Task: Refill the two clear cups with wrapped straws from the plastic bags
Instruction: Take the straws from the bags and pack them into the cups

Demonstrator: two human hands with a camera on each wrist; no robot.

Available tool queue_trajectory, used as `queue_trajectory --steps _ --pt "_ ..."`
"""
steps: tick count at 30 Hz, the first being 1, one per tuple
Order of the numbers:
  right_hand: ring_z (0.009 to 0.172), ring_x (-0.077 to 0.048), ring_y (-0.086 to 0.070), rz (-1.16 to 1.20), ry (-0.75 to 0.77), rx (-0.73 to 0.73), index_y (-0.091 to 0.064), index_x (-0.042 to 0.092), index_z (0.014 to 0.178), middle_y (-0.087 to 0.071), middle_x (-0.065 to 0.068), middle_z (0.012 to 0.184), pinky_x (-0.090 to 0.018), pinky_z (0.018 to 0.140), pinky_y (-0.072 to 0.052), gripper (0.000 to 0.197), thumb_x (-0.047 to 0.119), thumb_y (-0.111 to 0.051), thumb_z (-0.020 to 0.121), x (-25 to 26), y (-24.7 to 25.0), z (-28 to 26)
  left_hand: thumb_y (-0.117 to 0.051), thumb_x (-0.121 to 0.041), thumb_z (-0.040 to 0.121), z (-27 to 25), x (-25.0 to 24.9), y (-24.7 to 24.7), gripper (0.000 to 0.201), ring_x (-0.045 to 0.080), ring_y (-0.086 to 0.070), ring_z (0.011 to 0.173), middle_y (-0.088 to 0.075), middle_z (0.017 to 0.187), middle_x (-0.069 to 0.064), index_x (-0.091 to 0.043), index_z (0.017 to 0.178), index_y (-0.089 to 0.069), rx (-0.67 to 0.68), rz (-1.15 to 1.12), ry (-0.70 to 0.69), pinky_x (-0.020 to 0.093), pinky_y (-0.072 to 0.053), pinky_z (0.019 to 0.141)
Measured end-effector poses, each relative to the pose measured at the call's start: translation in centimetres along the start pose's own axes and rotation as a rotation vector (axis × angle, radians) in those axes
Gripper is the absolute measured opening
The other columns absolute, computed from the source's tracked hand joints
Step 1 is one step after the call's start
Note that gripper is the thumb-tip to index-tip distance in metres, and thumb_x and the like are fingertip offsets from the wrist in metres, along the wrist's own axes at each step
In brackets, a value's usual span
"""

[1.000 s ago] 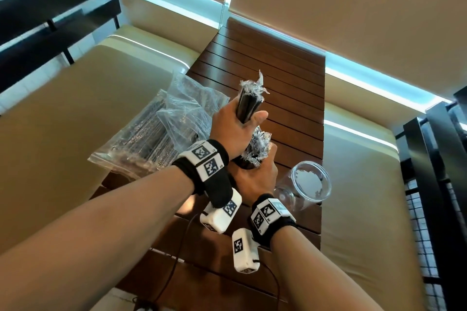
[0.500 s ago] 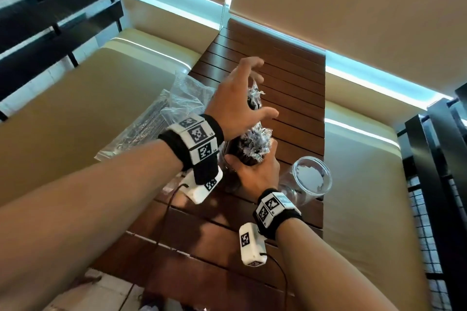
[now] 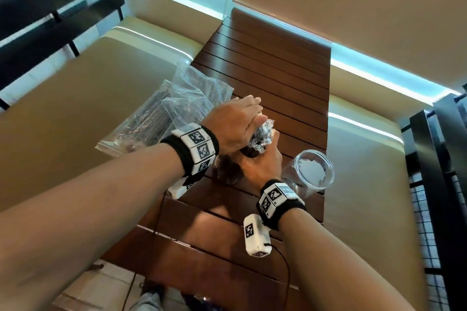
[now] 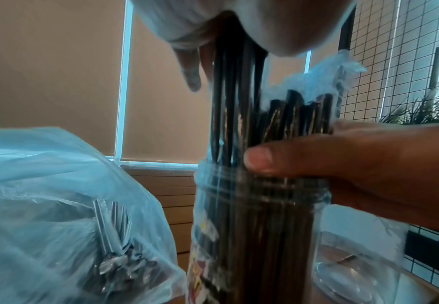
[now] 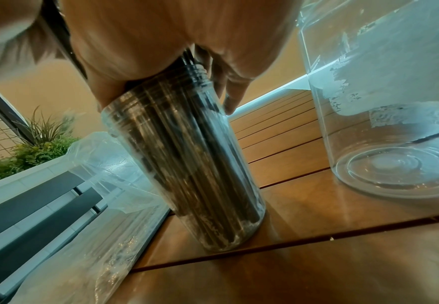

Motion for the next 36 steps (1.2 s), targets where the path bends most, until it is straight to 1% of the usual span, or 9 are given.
queue_trajectory --steps 6,10,12,16,18,21,27,32,36 --pt "0.084 -0.003 -0.063 -0.004 0.033 0.012 -0.029 0.045 0.110 -0.065 0.015 0.096 -0.022 0.074 -0.051 0.074 0.042 -0.086 0.063 -0.3 -0.1 0.3 -0.012 -0.062 0.097 0.4 -0.3 -0.1 0.078 0.022 -0.027 0.146 -0.035 0.154 0.011 -0.007 0.142 -0.044 0.109 0.112 0.024 0.042 -0.023 0.119" --pt "0.072 0.013 -0.055 -0.019 0.061 0.022 -0.030 0.038 0.113 -0.058 0.024 0.085 -0.003 0.062 -0.041 0.072 0.030 -0.085 0.067 -0.9 0.0 0.5 -0.008 -0.064 0.094 -1.1 0.6 -2.6 0.082 0.021 -0.020 0.148 -0.025 0.159 0.010 -0.007 0.149 -0.032 0.134 0.106 0.063 0.042 -0.020 0.120" --pt "0.070 0.015 -0.053 -0.026 0.070 0.017 -0.031 0.034 0.113 -0.056 0.026 0.083 -0.004 0.062 -0.040 0.068 0.027 -0.083 0.070 -1.0 0.0 0.7 -0.006 -0.067 0.093 -1.6 0.9 -3.3 0.085 0.021 -0.016 0.149 -0.016 0.161 0.010 -0.008 0.153 -0.021 0.151 0.121 0.089 0.044 -0.017 0.121" --pt "0.083 -0.009 -0.064 -0.019 0.078 0.015 -0.030 0.035 0.116 -0.062 0.014 0.095 -0.024 0.072 -0.049 0.073 0.036 -0.084 0.067 -0.9 -0.2 0.5 -0.003 -0.078 0.086 -0.9 0.9 -2.9 0.093 0.023 -0.005 0.150 -0.006 0.163 0.007 -0.016 0.155 -0.005 0.265 0.074 0.185 0.052 -0.011 0.120" --pt "0.085 -0.009 -0.060 -0.003 0.069 0.036 -0.029 0.028 0.130 -0.059 0.013 0.097 -0.024 0.074 -0.046 0.086 0.040 -0.086 0.067 -0.8 -0.1 0.4 -0.003 -0.081 0.084 0.1 0.8 -2.7 0.091 0.025 -0.006 0.150 -0.004 0.163 0.007 -0.025 0.155 -0.001 0.280 0.059 0.206 0.055 -0.011 0.119" --pt "0.081 -0.010 -0.059 0.000 0.055 0.055 -0.027 0.025 0.133 -0.060 0.011 0.096 -0.023 0.071 -0.045 0.091 0.041 -0.086 0.066 -1.1 -0.1 0.3 -0.001 -0.082 0.082 0.5 1.1 -3.4 0.090 0.026 -0.010 0.150 -0.007 0.163 0.006 -0.028 0.155 -0.003 0.264 0.098 0.211 0.056 -0.014 0.118" --pt "0.077 -0.006 -0.064 -0.018 0.071 0.046 -0.023 0.046 0.107 -0.064 0.013 0.089 -0.018 0.065 -0.047 0.075 0.034 -0.084 0.065 -1.4 -0.3 1.0 -0.004 -0.074 0.087 0.2 1.2 -4.1 0.087 0.029 -0.026 0.145 -0.028 0.158 0.005 -0.019 0.154 -0.011 0.195 0.138 0.223 0.055 -0.024 0.115" --pt "0.087 -0.009 -0.065 -0.022 0.106 0.047 -0.038 0.034 0.116 -0.064 0.014 0.097 -0.015 0.071 -0.048 0.068 0.048 -0.081 0.065 -1.0 -0.4 0.8 -0.013 -0.075 0.086 1.6 -0.1 -2.8 0.083 0.025 -0.033 0.141 -0.034 0.155 0.002 -0.025 0.152 -0.017 0.273 0.034 0.289 0.056 -0.034 0.106" --pt "0.103 -0.013 -0.061 -0.116 0.215 0.025 -0.055 0.015 0.123 -0.064 -0.001 0.118 -0.023 0.086 -0.047 0.057 0.042 -0.067 0.074 -1.3 -0.9 0.8 -0.018 -0.060 0.094 1.6 -2.3 -4.8 0.068 0.027 -0.020 0.147 -0.031 0.157 0.003 -0.023 0.150 -0.027 0.279 0.180 0.172 0.060 -0.018 0.113"
Point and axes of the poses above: each hand's wrist, its own z-axis towards the middle knuckle, its own y-axis out of the back of the hand, x = y × z, the point moved 6 cm from there along z, towards the middle knuckle
